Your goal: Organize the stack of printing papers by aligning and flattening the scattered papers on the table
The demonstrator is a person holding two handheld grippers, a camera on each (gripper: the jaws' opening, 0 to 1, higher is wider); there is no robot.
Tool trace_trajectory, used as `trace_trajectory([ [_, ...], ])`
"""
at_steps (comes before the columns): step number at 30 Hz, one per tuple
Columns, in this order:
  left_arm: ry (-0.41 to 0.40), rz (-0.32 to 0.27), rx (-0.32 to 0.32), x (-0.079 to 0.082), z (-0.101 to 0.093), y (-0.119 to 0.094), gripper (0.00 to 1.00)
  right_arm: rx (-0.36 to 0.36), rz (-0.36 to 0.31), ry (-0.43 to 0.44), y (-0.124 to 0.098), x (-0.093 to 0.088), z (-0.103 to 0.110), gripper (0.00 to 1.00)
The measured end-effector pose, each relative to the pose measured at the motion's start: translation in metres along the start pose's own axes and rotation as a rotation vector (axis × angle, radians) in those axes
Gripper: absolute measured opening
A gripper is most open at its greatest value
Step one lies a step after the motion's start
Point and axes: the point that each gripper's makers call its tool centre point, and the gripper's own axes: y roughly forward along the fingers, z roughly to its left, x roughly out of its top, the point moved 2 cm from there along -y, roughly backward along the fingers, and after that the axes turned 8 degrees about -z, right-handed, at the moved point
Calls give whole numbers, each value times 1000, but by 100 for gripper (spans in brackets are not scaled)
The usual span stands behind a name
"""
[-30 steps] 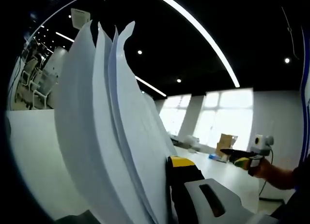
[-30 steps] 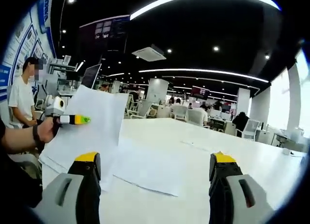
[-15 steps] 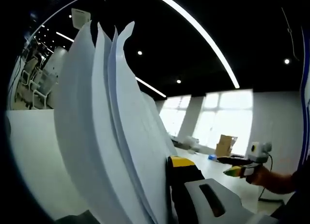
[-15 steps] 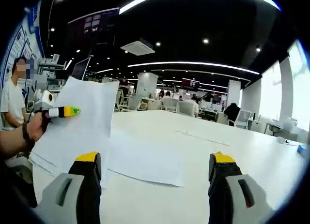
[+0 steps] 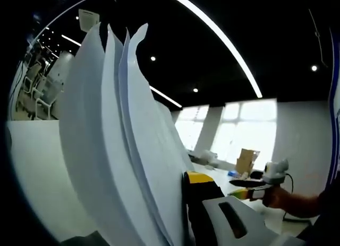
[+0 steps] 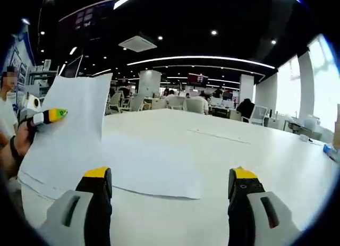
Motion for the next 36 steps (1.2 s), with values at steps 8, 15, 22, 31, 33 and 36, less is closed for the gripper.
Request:
trace_trajectory([
  [8,-3,-2,-2,1,0,0,8,-9,42,20,17,-17,0,86],
  [15,-8,-7,-5,2,2,-1,8,-11,81,-16,24,-23,0,86],
  [22,-7,-7,-5,3,3,-1,8,-1,132,1,30,-32,7,86],
  [31,-7,-7,-6,4,2,-1,8,-30,155,82,39,-43,7,81],
  [33,-8,-8,-6,4,2,-1,8,-22,148,78,40,-44,8,78],
  [36,-7,-7,-6,4,2,-2,8,-15,144,77,42,-45,7,74],
])
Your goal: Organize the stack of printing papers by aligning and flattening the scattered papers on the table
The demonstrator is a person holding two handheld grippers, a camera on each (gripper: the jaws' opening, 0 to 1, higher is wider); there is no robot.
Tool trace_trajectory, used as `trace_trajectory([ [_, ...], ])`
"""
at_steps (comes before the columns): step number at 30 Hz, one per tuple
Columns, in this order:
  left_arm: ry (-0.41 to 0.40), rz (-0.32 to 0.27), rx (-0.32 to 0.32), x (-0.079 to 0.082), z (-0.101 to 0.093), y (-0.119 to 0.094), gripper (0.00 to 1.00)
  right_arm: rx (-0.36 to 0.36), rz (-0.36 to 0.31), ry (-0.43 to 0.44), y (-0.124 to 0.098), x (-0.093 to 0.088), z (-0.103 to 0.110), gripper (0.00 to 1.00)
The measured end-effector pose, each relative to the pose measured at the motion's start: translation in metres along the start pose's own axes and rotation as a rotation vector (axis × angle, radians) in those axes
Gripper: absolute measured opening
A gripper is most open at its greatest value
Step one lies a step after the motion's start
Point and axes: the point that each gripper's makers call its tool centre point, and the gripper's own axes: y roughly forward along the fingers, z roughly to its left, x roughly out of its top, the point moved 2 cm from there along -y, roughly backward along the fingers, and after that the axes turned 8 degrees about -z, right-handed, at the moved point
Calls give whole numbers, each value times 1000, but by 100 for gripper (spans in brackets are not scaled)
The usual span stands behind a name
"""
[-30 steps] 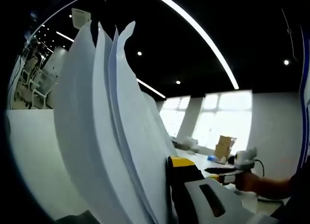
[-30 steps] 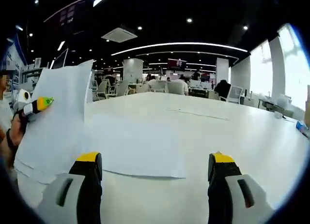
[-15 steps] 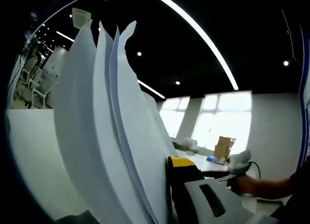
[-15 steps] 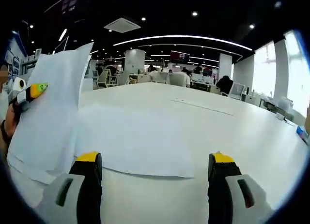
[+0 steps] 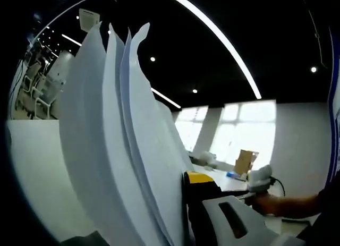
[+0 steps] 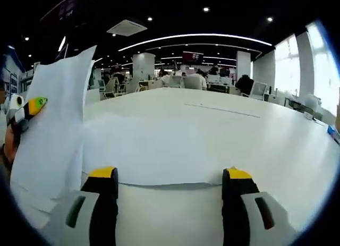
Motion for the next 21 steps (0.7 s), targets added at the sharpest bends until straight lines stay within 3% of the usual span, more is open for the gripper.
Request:
trace_trajectory([
  [6,0,-1,-1,1,0,0,8,24,-2,-5,5,2,-1,70],
  [11,-1,-3,-1,1,1,0,8,76,-18,-25,9,9,7,51],
  [15,-1,-3,-2,1,1,0,8,76,-16,-22,10,13,2,20],
  [21,-3,-6,-3,2,2,0,8,78,-17,-21,8,16,6,12],
])
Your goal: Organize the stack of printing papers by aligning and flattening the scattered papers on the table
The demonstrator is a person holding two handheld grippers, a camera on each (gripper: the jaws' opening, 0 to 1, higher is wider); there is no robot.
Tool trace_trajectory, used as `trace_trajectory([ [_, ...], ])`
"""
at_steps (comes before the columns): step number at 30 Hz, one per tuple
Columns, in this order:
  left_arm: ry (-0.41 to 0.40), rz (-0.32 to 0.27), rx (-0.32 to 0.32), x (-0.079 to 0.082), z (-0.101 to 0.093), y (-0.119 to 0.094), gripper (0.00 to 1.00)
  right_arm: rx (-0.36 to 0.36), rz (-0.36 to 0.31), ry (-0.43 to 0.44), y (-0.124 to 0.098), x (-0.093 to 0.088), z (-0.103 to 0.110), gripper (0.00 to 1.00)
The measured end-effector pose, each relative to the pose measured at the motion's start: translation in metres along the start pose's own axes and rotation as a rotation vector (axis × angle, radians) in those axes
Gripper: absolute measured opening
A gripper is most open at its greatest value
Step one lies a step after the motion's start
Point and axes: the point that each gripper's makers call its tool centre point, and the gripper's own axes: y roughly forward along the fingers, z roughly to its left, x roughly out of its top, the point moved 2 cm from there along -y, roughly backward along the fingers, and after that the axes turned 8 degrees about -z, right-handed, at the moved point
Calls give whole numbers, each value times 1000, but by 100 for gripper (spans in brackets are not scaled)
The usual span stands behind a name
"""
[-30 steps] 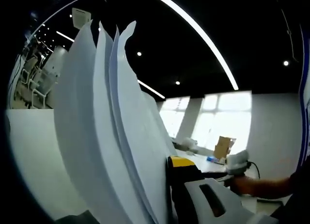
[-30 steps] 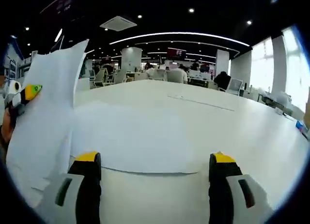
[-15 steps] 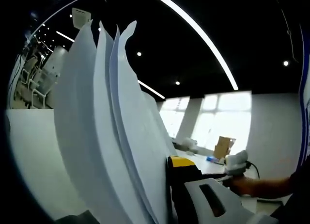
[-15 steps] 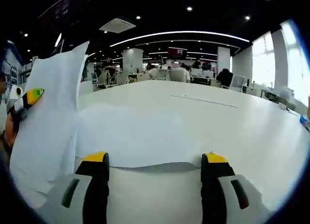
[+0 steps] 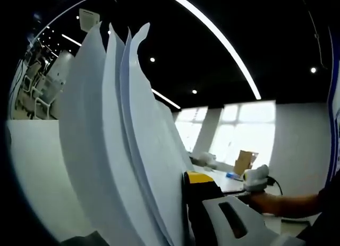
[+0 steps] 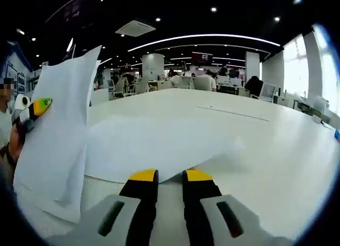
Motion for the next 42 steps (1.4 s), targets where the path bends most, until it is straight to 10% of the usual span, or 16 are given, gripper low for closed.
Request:
trace_trajectory([
  [42,8,8,7,-1,1,-1,8,-88,-128,-70,-31,23,-3,0],
])
